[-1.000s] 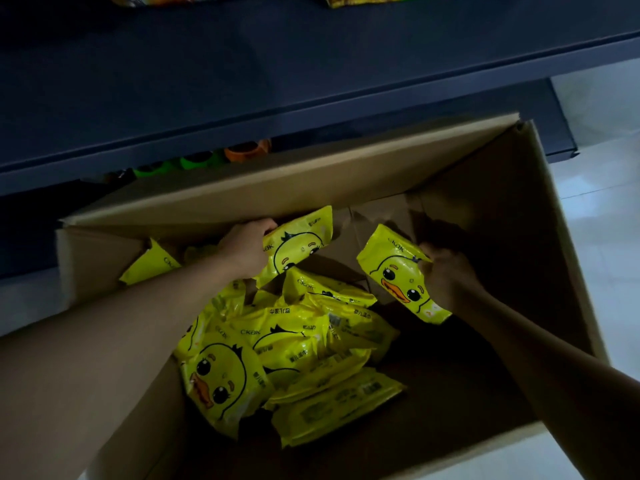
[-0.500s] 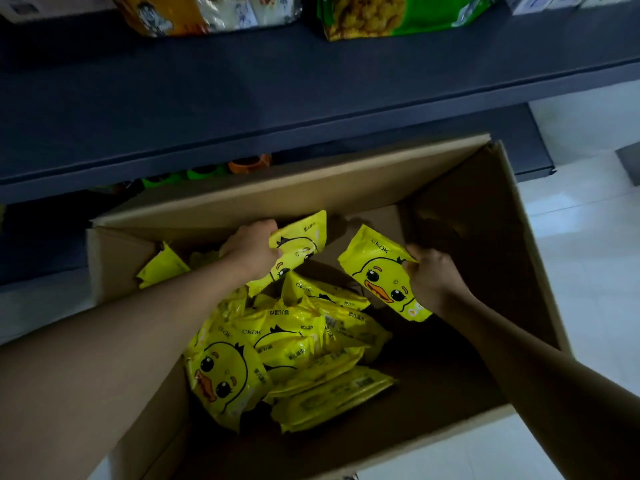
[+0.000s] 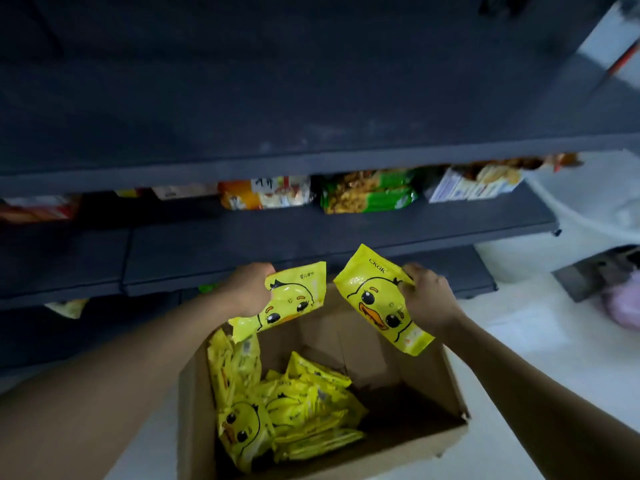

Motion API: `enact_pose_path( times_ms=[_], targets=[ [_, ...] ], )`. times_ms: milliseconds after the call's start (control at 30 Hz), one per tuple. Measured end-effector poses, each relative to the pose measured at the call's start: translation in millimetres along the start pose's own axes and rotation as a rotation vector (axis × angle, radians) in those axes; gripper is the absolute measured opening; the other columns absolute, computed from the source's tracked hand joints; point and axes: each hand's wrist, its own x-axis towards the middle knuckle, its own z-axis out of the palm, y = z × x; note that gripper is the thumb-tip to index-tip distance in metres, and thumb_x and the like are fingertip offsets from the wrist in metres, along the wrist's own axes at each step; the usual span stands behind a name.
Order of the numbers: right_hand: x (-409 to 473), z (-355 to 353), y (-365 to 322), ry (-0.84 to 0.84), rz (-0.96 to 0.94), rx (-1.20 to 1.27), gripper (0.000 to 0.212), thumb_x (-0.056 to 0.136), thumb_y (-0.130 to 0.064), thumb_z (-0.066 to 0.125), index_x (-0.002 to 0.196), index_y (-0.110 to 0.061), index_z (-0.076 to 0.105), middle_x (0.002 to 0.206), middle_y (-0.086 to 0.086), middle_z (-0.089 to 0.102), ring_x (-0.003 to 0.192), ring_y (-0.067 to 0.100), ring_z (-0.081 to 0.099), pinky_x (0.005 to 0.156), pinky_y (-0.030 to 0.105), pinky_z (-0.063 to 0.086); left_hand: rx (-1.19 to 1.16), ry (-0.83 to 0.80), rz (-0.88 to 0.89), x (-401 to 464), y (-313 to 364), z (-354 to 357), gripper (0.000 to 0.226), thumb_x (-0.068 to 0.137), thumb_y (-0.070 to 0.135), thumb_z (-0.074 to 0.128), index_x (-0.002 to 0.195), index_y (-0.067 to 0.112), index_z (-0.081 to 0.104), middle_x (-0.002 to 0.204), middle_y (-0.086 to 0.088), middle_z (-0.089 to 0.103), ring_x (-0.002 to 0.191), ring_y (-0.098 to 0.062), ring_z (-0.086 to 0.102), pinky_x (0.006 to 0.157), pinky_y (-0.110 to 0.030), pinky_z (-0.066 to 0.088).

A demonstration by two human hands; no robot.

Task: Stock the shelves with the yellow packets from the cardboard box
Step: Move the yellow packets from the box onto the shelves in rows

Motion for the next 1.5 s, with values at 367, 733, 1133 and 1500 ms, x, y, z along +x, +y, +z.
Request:
enact_pose_path(
  times_ms=[367, 733, 1133, 1500],
  targets=[
    [-50, -185, -104, 0.176, -0.325, 0.000, 0.014, 0.093, -0.006, 0.046, 0.080, -0.009, 0.047, 0.072, 0.004, 0.049, 0.066, 0.021, 0.047, 0.051, 0.021, 0.031, 0.044, 0.269, 0.153, -125, 88, -173, 0.025, 0.091, 0.007, 0.052, 0.114, 0.015, 0.057, 0.116, -0.008, 0.060, 0.100, -0.022, 0.058, 0.079, -0.028, 0.044],
    [-95, -334, -203, 0.425, -0.595, -0.006, 0.012, 0.094, -0.008, 0.046, 0.093, -0.005, 0.057, 0.088, 0.008, 0.059, 0.079, 0.024, 0.053, 0.058, 0.033, 0.031, 0.064, 0.582, 0.239, -229, 150, -314, 0.028, 0.088, 0.005, 0.054, 0.111, 0.017, 0.062, 0.094, 0.003, 0.063, 0.077, -0.012, 0.059, 0.065, -0.026, 0.048],
    [-86, -416, -344, 0.526, -0.745, 0.036, 0.014, 0.095, -0.013, 0.047, 0.097, -0.009, 0.061, 0.091, 0.006, 0.063, 0.083, 0.027, 0.059, 0.071, 0.035, 0.044, -0.031, 0.798, 0.298, -300, 137, -450, 0.020, 0.088, 0.004, 0.054, 0.099, 0.018, 0.063, 0.093, -0.005, 0.067, 0.088, -0.025, 0.064, 0.071, -0.034, 0.049],
    [3, -407, -532, 0.602, -0.797, -0.073, 0.020, 0.095, -0.007, 0.046, 0.109, -0.010, 0.058, 0.099, 0.004, 0.059, 0.088, 0.019, 0.055, 0.070, 0.028, 0.040, -0.051, 0.879, 0.278, -261, 59, -588, 0.022, 0.087, 0.002, 0.054, 0.099, 0.018, 0.062, 0.086, 0.000, 0.064, 0.076, -0.015, 0.061, 0.057, -0.025, 0.044]
  ],
)
